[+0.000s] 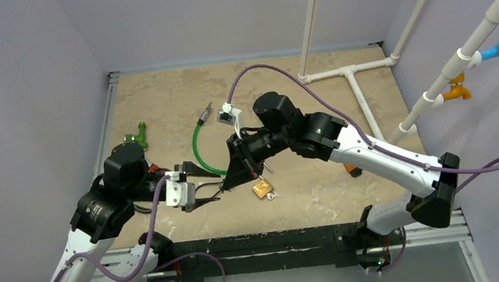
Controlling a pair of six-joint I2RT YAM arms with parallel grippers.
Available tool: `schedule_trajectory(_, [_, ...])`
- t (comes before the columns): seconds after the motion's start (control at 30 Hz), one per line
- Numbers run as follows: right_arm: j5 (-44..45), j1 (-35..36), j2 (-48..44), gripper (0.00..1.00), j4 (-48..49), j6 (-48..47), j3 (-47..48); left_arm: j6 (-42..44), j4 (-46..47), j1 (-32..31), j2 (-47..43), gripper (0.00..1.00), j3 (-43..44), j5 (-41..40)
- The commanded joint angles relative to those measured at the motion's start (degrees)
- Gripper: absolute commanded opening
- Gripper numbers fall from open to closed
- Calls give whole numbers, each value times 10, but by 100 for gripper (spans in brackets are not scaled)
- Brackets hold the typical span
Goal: Unlock with the key
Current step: Pick up the key from the center of the board.
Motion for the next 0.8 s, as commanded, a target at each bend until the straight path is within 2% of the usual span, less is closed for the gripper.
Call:
schedule_trajectory(0.0, [-27,1,21,0,-53,4,38,60,-23,-9,-5,43,19,-24])
schedule_trajectory(0.13, [-24,1,36,0,-82,1,51,62,-18,-15,-11,43,23,-32])
schedule_trajectory(0.43, [-52,1,58,0,-82,30,83,95,-61,-35,-12,42,21,-40])
schedule_trajectory(0.5, [-61,1,61,0,-76,39,85,98,-48,-37,-17,40,12,-55])
schedule_trajectory(0.57, [-63,1,63,0,-71,51,87,94,-13,-41,-26,33,-1,-83])
schedule_trajectory(0.67, [-69,1,70,0,-81,49,94,87,34,-44,-41,32,-11,-115])
schedule_trajectory(0.77, [-83,1,73,0,-82,49,95,92,21,-46,-38,32,-5,-101])
